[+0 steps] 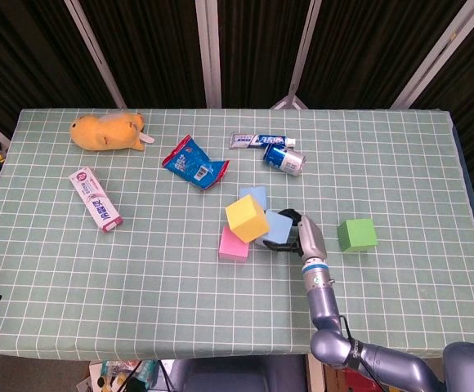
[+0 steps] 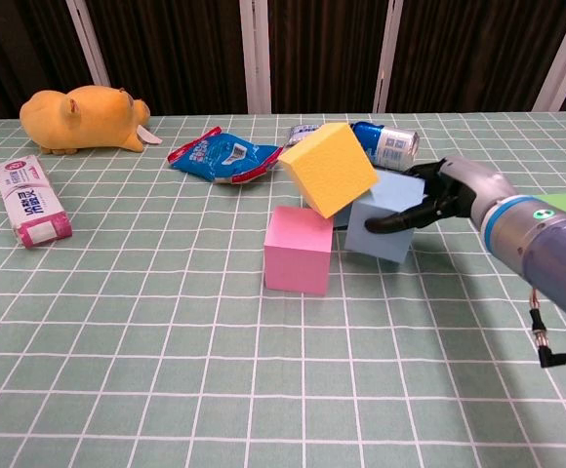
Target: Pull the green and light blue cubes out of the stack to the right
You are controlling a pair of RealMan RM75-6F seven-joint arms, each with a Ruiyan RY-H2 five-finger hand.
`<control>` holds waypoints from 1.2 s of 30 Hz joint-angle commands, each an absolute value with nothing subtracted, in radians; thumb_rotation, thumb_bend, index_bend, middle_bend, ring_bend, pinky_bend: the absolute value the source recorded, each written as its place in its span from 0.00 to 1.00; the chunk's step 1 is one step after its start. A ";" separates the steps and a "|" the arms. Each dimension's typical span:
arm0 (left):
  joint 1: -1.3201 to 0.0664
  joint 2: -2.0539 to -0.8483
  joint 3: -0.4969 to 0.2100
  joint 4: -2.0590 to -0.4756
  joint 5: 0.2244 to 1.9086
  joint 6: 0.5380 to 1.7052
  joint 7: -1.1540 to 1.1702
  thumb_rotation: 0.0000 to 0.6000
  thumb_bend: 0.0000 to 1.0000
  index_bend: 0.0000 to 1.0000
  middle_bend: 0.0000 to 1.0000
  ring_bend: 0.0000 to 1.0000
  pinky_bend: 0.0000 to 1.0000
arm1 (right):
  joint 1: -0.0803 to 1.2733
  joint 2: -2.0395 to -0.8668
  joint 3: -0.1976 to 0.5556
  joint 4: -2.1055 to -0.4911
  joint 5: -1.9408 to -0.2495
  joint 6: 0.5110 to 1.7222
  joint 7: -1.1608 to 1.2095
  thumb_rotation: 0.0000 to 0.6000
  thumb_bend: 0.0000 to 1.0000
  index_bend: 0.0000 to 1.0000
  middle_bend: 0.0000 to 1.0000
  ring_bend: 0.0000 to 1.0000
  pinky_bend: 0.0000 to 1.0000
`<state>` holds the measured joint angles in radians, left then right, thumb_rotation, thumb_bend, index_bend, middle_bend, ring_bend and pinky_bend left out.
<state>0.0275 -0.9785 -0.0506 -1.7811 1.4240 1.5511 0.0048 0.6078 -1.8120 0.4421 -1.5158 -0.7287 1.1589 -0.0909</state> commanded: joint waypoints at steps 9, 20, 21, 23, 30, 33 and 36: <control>0.022 -0.983 -0.048 -1.782 1.429 1.543 0.013 1.00 0.13 0.24 0.00 0.00 0.00 | 0.520 -1.655 0.622 -1.573 -0.625 1.256 -0.070 1.00 0.28 0.44 0.57 0.79 0.46; 0.026 -0.988 -0.044 -1.790 1.431 1.551 0.039 1.00 0.13 0.24 0.00 0.00 0.00 | 0.391 -1.452 0.485 -1.669 -0.744 1.030 0.044 1.00 0.28 0.44 0.57 0.79 0.46; 0.026 -0.988 -0.044 -1.790 1.432 1.553 0.038 1.00 0.13 0.24 0.00 0.00 0.00 | 0.379 -1.438 0.471 -1.679 -0.770 1.023 0.058 1.00 0.28 0.44 0.57 0.79 0.46; 0.027 -0.988 -0.045 -1.790 1.431 1.555 0.036 1.00 0.13 0.24 0.00 0.00 0.00 | 0.358 -1.417 0.448 -1.702 -0.816 1.024 0.082 1.00 0.28 0.44 0.57 0.79 0.46; 0.025 -0.985 -0.046 -1.788 1.429 1.551 0.027 1.00 0.13 0.24 0.00 0.00 0.00 | 0.278 -1.351 0.376 -1.792 -0.966 1.068 0.162 1.00 0.28 0.44 0.57 0.79 0.46; 0.025 -0.984 -0.046 -1.787 1.430 1.551 0.024 1.00 0.13 0.24 0.00 0.00 0.00 | 0.233 -1.316 0.338 -1.826 -1.036 1.092 0.210 1.00 0.28 0.44 0.57 0.79 0.46; 0.025 -0.984 -0.045 -1.787 1.431 1.550 0.025 1.00 0.13 0.24 0.00 0.00 0.00 | 0.205 -1.292 0.301 -1.832 -1.088 1.104 0.242 1.00 0.28 0.44 0.57 0.79 0.46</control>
<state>0.0253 -0.9843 -0.0453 -1.7873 1.4313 1.5505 0.0248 0.2285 -1.3136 0.3277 -1.8199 -1.0573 1.0898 0.2162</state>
